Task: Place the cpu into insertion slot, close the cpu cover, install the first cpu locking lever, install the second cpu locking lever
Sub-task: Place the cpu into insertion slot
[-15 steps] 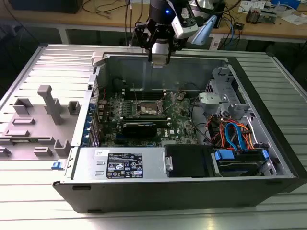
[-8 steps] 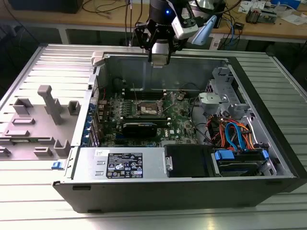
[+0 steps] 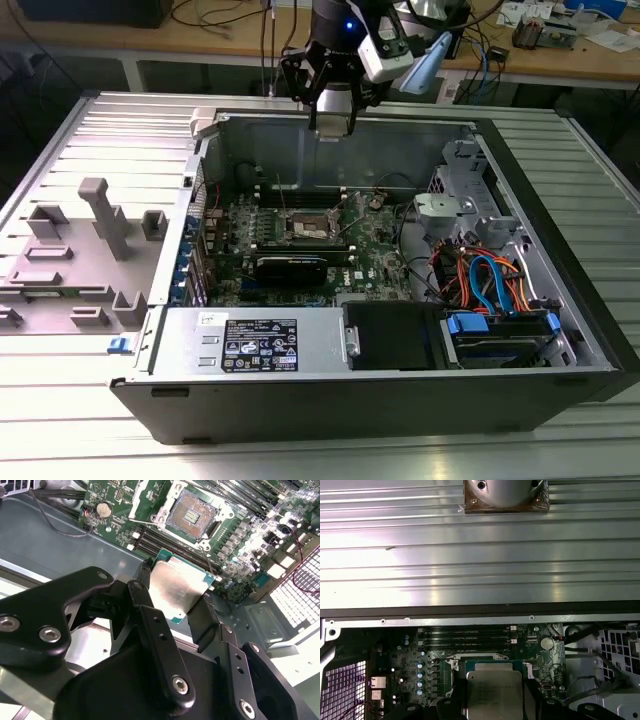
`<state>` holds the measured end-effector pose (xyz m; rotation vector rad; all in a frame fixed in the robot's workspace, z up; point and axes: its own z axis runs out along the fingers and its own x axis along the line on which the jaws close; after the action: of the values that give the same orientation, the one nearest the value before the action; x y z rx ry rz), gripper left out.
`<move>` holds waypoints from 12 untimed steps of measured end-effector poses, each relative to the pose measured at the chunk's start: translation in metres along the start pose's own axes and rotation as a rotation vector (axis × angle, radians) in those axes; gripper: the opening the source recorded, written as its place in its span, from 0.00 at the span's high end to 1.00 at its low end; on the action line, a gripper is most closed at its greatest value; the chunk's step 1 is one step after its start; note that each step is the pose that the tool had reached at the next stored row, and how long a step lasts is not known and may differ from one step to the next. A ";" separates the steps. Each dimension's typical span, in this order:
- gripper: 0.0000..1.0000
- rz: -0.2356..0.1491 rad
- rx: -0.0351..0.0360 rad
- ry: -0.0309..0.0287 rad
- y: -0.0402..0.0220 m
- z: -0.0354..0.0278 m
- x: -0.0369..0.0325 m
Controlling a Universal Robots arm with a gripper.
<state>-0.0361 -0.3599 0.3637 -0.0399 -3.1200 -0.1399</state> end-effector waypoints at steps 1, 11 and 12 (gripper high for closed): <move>0.46 0.000 -0.0001 0.0000 -0.0003 0.0000 0.0000; 0.46 0.000 -0.0001 0.0000 -0.0018 -0.0001 0.0000; 0.46 0.000 -0.0001 0.0000 -0.0018 -0.0001 0.0000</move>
<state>-0.0361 -0.3617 0.3636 -0.0401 -3.1200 -0.1400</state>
